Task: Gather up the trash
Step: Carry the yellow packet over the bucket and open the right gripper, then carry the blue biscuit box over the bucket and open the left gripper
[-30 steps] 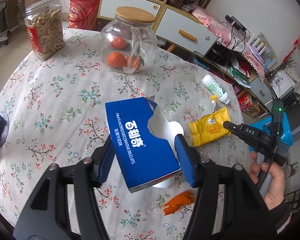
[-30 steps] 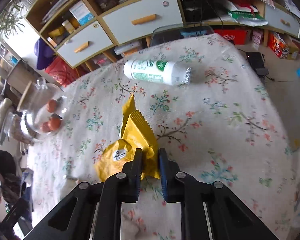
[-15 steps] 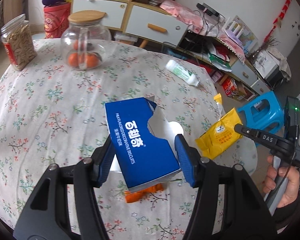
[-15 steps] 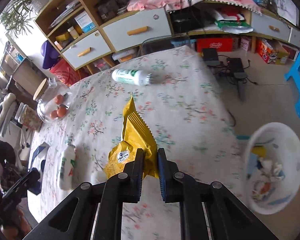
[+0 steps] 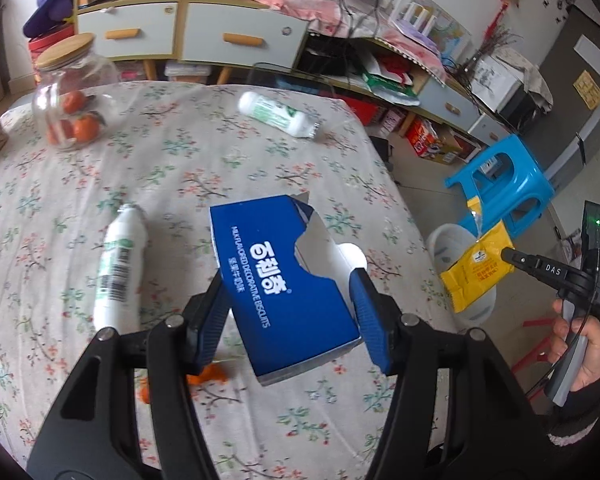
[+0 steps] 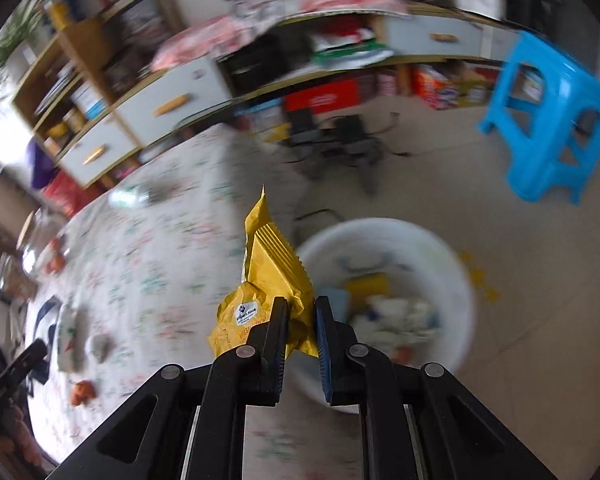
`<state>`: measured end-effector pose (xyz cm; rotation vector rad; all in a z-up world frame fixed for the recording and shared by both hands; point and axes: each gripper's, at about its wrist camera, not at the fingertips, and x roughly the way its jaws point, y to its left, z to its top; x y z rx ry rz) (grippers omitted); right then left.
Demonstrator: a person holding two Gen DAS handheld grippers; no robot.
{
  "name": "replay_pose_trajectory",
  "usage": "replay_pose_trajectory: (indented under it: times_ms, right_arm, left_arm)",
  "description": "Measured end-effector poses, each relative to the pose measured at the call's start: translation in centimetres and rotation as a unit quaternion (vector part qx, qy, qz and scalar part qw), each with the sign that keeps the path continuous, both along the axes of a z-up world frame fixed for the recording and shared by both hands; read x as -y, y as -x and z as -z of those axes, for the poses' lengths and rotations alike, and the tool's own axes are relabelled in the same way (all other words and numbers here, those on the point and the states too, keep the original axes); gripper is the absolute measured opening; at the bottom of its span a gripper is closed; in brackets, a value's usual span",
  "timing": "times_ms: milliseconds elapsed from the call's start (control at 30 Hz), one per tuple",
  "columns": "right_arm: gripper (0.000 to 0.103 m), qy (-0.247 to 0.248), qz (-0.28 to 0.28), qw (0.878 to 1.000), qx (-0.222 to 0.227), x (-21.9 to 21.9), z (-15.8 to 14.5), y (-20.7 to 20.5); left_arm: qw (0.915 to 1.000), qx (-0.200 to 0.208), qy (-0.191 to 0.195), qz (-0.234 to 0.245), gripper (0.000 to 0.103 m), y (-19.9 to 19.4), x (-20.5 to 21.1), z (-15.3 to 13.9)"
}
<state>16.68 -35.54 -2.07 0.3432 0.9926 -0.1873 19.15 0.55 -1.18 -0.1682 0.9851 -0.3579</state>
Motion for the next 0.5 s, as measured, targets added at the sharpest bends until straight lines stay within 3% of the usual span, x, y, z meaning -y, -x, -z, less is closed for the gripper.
replay_pose_trajectory:
  times_ms: [167,333,400,467,500]
  right_arm:
    - [0.015,0.001,0.052,0.999,0.0,5.0,0.4,1.9]
    - [0.019,0.003,0.063,0.998,-0.006,7.1,1.2,2.4]
    - [0.027,-0.001,0.06,0.998,-0.016,7.3,1.6,2.4]
    - [0.053,-0.008,0.06,0.998,-0.019,7.8,1.7,2.8]
    - [0.059,-0.009,0.062,0.998,-0.015,7.9,1.6,3.0]
  left_arm:
    - [0.9996,0.002,-0.006,0.026,0.061,0.3,3.3,0.3]
    - [0.9988,0.003,-0.009,0.048,0.061,0.7,6.3,0.5]
    - [0.9982,0.007,-0.013,0.058,0.061,1.0,7.7,0.4]
    - [0.9977,0.007,-0.011,0.067,0.061,1.2,8.8,0.4]
    - [0.9972,0.006,-0.008,0.074,0.061,1.2,9.6,0.3]
